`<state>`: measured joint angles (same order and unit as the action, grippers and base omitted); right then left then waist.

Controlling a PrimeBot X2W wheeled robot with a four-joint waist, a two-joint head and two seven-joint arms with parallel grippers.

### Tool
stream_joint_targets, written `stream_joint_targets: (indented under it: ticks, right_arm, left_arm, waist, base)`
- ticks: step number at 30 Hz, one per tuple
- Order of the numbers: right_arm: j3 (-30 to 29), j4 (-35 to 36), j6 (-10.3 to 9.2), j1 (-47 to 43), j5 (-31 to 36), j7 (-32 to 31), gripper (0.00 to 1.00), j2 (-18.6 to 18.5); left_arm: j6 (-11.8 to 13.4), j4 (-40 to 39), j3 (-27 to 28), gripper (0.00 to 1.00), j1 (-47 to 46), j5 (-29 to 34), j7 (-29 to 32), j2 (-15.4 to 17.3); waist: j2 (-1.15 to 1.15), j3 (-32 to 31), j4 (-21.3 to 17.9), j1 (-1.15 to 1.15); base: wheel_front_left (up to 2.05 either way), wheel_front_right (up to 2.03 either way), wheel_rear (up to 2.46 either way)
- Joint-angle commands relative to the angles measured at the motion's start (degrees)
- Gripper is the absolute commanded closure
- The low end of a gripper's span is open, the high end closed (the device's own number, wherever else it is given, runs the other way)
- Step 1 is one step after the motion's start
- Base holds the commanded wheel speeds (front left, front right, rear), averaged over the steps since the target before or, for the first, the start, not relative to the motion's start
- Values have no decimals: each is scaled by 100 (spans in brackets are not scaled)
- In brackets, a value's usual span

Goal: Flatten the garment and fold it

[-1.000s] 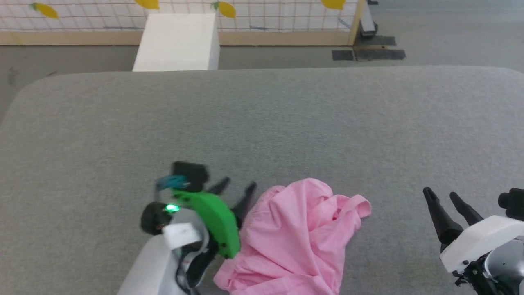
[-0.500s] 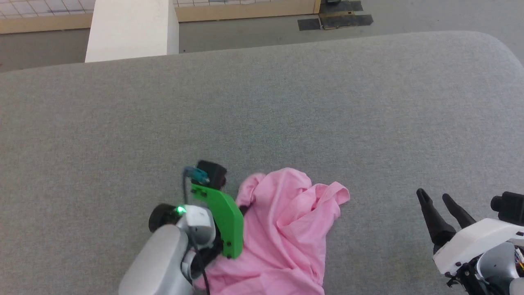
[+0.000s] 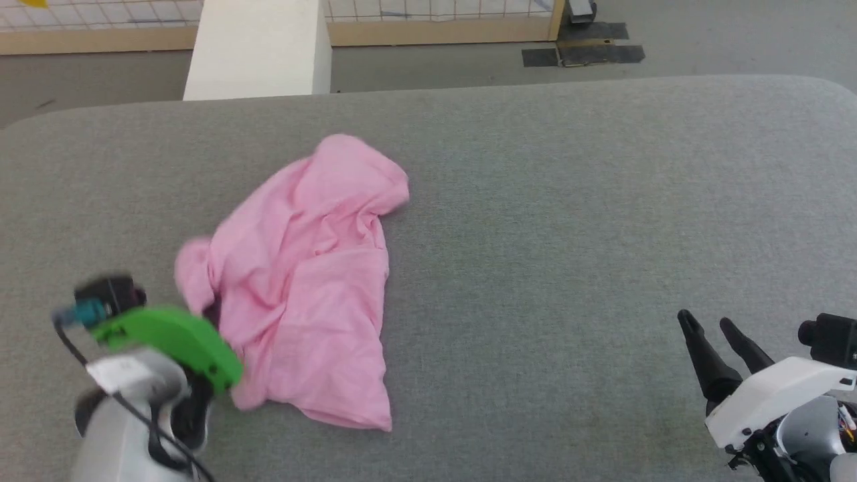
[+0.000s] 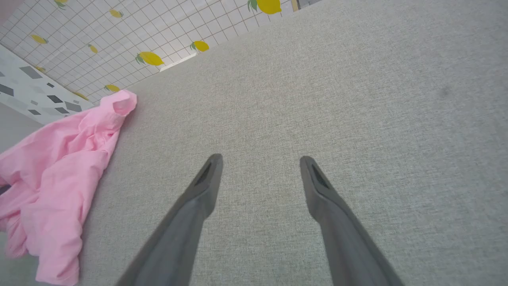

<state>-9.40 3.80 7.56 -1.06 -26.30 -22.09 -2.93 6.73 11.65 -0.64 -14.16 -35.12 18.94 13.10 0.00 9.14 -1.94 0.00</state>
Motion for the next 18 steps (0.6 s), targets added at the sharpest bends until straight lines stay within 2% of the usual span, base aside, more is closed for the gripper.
stream_joint_targets:
  ticks: [1,2,7,12,15,18]
  right_arm:
    - [-7,11,-8,69,6,3,0,5]
    - [-16,15,-8,66,12,-3,0,5]
    - [148,76,-8,194,161,-136,0,5]
    - [848,21,-8,752,463,-324,0,5]
    - [1440,-338,-8,1393,588,-390,0,5]
    - [2093,-888,-8,2042,713,-522,0,5]
  left_arm:
    - [36,87,-9,61,227,-156,90,-91]
    - [34,117,-10,0,287,-203,119,-127]
    - [41,94,165,0,353,-331,-192,-233]
    - [78,-315,459,0,338,178,-1582,-66]
    - [-21,-533,321,0,546,721,-2473,50]
    - [-79,-607,154,0,744,1033,-3028,15]
  waist:
    - [0,-9,108,0]
    - [0,-9,142,0]
    - [0,-53,346,0]
    - [0,-57,422,0]
    - [0,19,451,0]
    - [0,128,553,0]
  base:
    - [0,0,0]
    - [0,0,0]
    - [0,0,0]
    - [0,0,0]
    - [0,0,0]
    - [0,0,0]
